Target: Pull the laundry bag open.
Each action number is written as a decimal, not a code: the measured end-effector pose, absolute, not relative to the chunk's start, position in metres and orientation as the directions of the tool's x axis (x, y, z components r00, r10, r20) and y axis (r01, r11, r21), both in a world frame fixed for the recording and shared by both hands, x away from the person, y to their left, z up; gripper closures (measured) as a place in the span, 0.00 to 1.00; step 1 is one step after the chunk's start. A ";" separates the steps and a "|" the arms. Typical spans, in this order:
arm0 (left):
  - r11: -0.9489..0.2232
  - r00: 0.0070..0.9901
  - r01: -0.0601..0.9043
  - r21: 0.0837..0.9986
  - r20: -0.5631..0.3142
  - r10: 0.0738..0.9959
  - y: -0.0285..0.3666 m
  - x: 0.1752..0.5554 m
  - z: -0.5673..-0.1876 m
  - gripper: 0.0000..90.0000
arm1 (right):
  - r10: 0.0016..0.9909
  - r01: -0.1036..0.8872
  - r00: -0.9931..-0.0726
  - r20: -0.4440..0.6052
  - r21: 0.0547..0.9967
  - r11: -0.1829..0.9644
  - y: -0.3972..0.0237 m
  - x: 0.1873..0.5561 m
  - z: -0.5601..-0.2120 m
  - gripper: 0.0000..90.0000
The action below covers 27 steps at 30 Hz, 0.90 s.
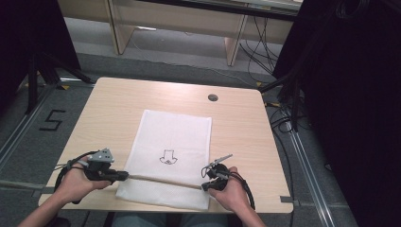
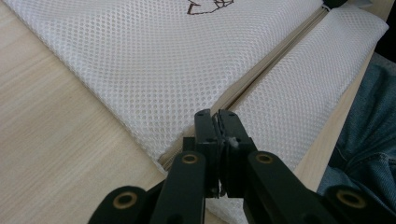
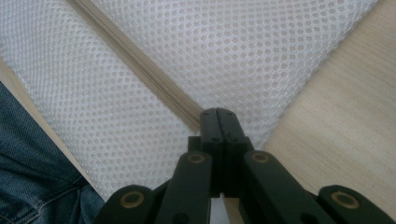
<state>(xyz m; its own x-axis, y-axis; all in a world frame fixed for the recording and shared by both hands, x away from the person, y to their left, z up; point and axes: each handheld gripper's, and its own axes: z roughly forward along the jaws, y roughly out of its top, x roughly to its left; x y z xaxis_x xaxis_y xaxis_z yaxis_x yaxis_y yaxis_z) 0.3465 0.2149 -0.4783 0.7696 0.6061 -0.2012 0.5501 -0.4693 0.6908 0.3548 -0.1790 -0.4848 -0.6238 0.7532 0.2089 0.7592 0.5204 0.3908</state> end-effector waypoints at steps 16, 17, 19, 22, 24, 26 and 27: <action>-0.447 0.742 0.577 0.684 -0.210 0.637 0.225 0.347 -0.480 0.97 | 0.754 0.759 -0.623 0.207 0.391 0.520 -0.179 0.355 -0.485 1.00; -0.442 0.741 0.582 0.683 -0.220 0.635 0.225 0.347 -0.480 0.97 | 0.754 0.760 -0.623 0.208 0.391 0.519 -0.179 0.355 -0.485 1.00; -0.443 0.741 0.581 0.683 -0.218 0.635 0.225 0.347 -0.480 0.97 | 0.754 0.759 -0.624 0.207 0.391 0.521 -0.179 0.355 -0.485 1.00; -0.445 0.740 0.581 0.682 -0.215 0.637 0.226 0.347 -0.480 0.97 | 0.755 0.759 -0.623 0.206 0.391 0.520 -0.179 0.355 -0.485 1.00; -0.453 0.743 0.577 0.680 -0.206 0.637 0.228 0.348 -0.481 0.97 | 0.753 0.759 -0.624 0.207 0.391 0.521 -0.179 0.355 -0.485 1.00; -0.455 0.734 0.581 0.674 -0.192 0.652 0.227 0.347 -0.480 0.97 | 0.754 0.759 -0.623 0.207 0.391 0.520 -0.179 0.355 -0.485 1.00; -0.460 0.740 0.574 0.677 -0.190 0.645 0.227 0.347 -0.481 0.97 | 0.753 0.759 -0.624 0.208 0.392 0.521 -0.179 0.355 -0.485 1.00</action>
<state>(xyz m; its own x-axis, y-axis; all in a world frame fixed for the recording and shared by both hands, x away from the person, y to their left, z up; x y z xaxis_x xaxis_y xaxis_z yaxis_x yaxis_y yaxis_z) 0.3474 0.2274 -0.4809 0.7402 0.6450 -0.1899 0.5743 -0.4598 0.6773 0.3550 -0.1790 -0.4848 -0.6241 0.7530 0.2082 0.7587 0.5206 0.3916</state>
